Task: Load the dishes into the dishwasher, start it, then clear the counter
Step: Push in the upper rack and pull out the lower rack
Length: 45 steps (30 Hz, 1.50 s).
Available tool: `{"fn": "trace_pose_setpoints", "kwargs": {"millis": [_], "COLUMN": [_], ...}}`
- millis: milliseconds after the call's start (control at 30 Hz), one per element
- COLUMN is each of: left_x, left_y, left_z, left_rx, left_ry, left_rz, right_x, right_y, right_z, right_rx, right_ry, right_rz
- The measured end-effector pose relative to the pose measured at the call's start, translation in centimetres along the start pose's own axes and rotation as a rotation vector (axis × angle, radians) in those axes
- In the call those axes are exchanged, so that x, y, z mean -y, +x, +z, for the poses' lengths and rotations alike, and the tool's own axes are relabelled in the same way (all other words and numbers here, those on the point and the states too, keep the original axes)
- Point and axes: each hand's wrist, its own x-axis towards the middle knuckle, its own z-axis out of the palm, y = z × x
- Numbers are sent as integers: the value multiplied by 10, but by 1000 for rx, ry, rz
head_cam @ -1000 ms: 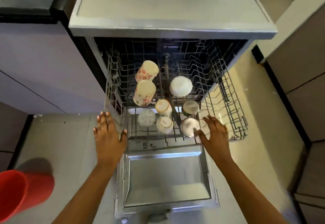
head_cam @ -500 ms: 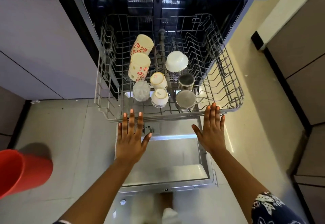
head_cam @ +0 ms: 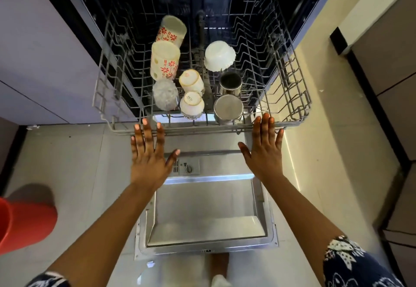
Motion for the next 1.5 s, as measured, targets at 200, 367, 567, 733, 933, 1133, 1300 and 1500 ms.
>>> {"fn": "trace_pose_setpoints", "kwargs": {"millis": [200,367,567,733,933,1133,1300,1500], "left_x": [5,17,43,30,26,25,10,14], "left_y": [37,70,108,147,183,193,240,251], "left_z": [5,4,3,-4,-7,-3,-13,-11], "left_rx": [27,45,61,126,147,101,254,303], "left_ry": [32,40,152,204,170,149,52,155], "left_rz": [-22,47,184,99,-33,0,-147,-129], "right_x": [-1,-15,-53,-55,-38,-46,-35,-34], "right_y": [38,74,123,166,197,215,260,273], "right_z": [10,10,1,-7,-7,-6,-24,-15], "right_rx": [-48,-58,-43,20,59,65,230,284], "right_ry": [-17,-10,-192,-254,-332,-347,-305,-316], "right_rz": [-34,-120,-435,-471,-435,-442,-396,-394]}}
